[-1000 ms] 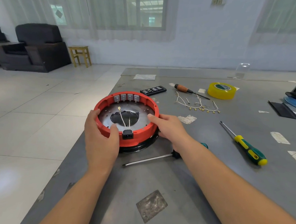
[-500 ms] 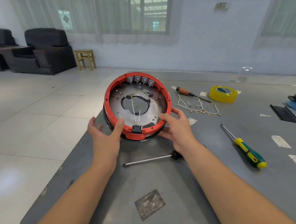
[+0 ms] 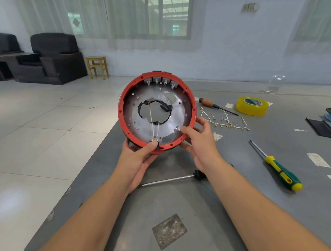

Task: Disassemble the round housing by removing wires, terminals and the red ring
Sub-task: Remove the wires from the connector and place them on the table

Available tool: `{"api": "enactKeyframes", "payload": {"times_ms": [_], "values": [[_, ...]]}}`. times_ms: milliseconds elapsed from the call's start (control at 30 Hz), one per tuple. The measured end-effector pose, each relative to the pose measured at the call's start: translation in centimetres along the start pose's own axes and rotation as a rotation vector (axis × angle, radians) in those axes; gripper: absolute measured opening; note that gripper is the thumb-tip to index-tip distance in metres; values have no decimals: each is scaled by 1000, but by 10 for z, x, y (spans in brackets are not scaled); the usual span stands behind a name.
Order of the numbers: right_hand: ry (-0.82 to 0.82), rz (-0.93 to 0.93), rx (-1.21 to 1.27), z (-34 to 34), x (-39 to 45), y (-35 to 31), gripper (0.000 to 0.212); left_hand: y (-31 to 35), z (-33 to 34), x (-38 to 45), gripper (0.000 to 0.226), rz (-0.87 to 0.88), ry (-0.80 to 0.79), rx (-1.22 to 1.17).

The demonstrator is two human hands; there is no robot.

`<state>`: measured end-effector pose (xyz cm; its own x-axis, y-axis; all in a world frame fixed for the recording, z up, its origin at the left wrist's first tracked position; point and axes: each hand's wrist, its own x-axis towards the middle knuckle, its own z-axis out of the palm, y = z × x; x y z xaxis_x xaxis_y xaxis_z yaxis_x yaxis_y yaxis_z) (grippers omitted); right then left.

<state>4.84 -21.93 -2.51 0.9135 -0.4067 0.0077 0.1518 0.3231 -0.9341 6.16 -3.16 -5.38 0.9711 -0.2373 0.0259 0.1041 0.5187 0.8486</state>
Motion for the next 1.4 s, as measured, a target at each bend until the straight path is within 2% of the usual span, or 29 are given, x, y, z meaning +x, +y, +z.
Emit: {"api": "enactKeyframes", "payload": {"times_ms": [33, 133, 300, 367, 467, 567, 633, 767, 1000, 1200, 1400], "values": [[-13, 0, -8, 0, 0, 0, 53, 0, 0, 0, 68, -3, 13, -9], [-92, 0, -125, -3, 0, -1, 56, 0, -4, 1, 79, -30, 102, -85], [-173, -134, -691, -22, -2, -13, 57, 3, -10, 3, 79, -35, 120, -110], [-198, -234, -921, -32, -8, -15, 49, 3, -9, 3, 79, -28, 129, -107], [-365, -467, -1281, -49, -17, -19, 30, 3, -9, 5, 79, -25, 143, -117], [-589, -635, -1591, -61, -30, -20, 46, 3, -9, 5, 76, -43, 141, -116], [-670, -763, -1725, -69, -38, -13, 50, 1, -10, 4, 76, -49, 142, -111], [-684, -979, -1704, -78, -43, -5, 34, -1, -12, 5, 77, -40, 137, -94], [-701, -1096, -1715, -80, -44, -5, 29, 0, -13, 9, 74, -32, 138, -96], [-525, -1055, -1646, -85, -47, -10, 34, 5, -21, 8, 79, -33, 130, -107], [-284, -883, -1679, -85, -44, -13, 42, 4, -24, 9, 80, -32, 101, -117]]}}
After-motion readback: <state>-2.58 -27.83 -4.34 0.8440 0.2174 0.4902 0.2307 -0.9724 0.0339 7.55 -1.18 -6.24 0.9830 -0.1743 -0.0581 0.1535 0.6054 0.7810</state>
